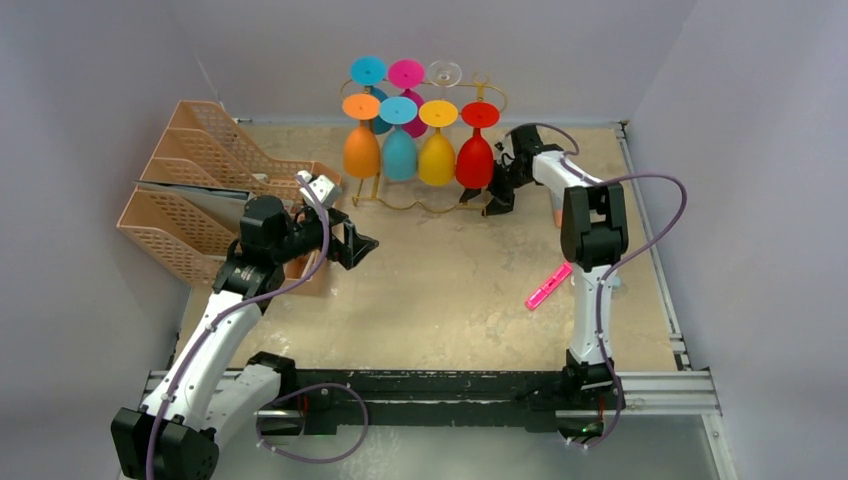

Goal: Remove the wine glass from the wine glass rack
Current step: Move the wine rack to the center of the board.

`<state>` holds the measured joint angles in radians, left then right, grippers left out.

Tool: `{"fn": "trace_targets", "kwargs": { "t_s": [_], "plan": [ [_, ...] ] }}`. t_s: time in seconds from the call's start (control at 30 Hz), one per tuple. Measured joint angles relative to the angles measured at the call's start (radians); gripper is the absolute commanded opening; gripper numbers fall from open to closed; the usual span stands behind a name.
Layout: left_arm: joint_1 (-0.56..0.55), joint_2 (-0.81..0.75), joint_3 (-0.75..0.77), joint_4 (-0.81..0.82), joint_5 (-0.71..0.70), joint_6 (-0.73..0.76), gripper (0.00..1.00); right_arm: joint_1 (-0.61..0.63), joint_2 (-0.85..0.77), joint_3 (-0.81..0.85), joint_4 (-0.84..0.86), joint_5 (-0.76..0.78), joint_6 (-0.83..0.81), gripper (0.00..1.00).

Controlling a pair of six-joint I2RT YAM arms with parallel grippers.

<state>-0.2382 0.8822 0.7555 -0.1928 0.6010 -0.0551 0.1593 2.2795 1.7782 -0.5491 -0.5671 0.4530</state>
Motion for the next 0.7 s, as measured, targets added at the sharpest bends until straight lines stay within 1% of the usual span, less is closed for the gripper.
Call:
{"fn": "trace_targets", "kwargs": {
  "t_s": [0.13, 0.3, 0.5, 0.7],
  "plan": [
    [0.0, 0.0, 0.0, -0.006, 0.0, 0.001, 1.0, 0.002, -0.034, -0.036, -0.021, 0.052, -0.026, 0.82],
    [0.0, 0.0, 0.0, -0.014, 0.0, 0.021, 1.0, -0.011, -0.101, -0.132, -0.019, 0.102, -0.045, 0.82],
    [0.0, 0.001, 0.0, -0.019, 0.003, 0.053, 1.0, -0.052, -0.187, -0.262, -0.002, 0.106, -0.085, 0.83],
    [0.0, 0.018, 0.0, -0.017, 0.051, 0.086, 1.0, -0.111, -0.239, -0.338, -0.014, 0.103, -0.12, 0.83]
  ]
}}
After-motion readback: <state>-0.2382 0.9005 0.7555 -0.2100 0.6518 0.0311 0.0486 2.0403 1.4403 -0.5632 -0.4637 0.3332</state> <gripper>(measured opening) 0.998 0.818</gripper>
